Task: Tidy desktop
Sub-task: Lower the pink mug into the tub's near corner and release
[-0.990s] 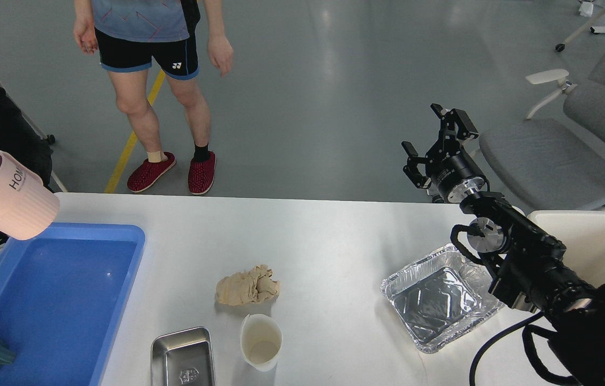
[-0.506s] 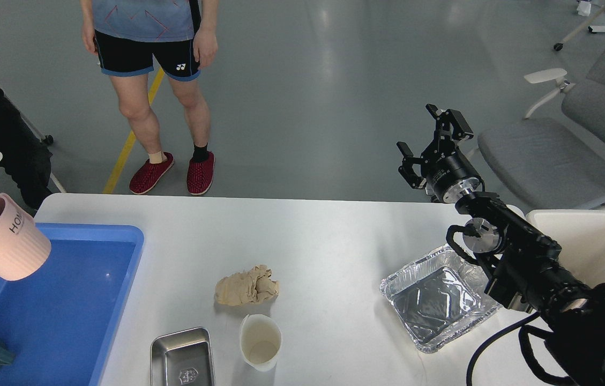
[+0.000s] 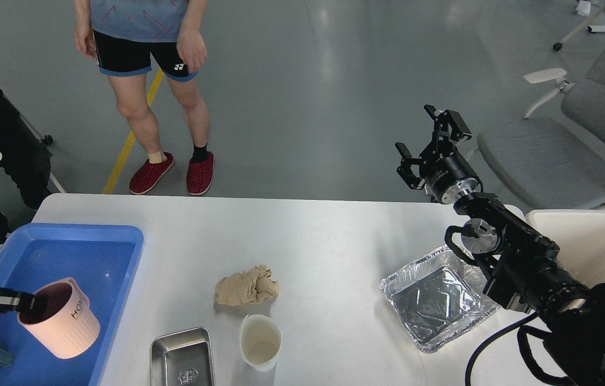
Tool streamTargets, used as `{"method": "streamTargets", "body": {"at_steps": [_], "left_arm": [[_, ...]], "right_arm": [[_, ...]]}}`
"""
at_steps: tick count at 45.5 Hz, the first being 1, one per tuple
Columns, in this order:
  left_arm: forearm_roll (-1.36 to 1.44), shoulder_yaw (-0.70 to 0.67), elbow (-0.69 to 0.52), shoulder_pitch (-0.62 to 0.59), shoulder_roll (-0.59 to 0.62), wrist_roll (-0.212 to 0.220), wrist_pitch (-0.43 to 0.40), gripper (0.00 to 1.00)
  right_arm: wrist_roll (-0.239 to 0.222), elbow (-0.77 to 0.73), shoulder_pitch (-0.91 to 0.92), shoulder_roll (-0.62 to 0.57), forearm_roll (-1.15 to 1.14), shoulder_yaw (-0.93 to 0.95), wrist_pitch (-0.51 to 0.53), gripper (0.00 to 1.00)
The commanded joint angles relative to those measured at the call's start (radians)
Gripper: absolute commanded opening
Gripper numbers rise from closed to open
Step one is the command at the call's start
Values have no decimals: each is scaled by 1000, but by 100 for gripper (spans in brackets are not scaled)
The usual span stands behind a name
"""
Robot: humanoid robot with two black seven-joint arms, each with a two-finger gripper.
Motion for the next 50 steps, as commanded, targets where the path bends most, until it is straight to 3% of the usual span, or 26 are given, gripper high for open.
{"method": "streamTargets", "body": {"at_steps": [1,14,30,50], "left_arm": [[64,2,0,22,12,-7,3,0],[84,31,24,57,10,5,62,0],[91,28,95,163,-43,15,203,0],[99,31,98,175,-52,22,262,1]], "right_arm": [[0,0,1,1,0,0,0,100],[1,2,1,3,0,0,0,100],[1,0,1,-2,0,0,0,100],[1,0,-1,-2,0,0,0,100]]}}
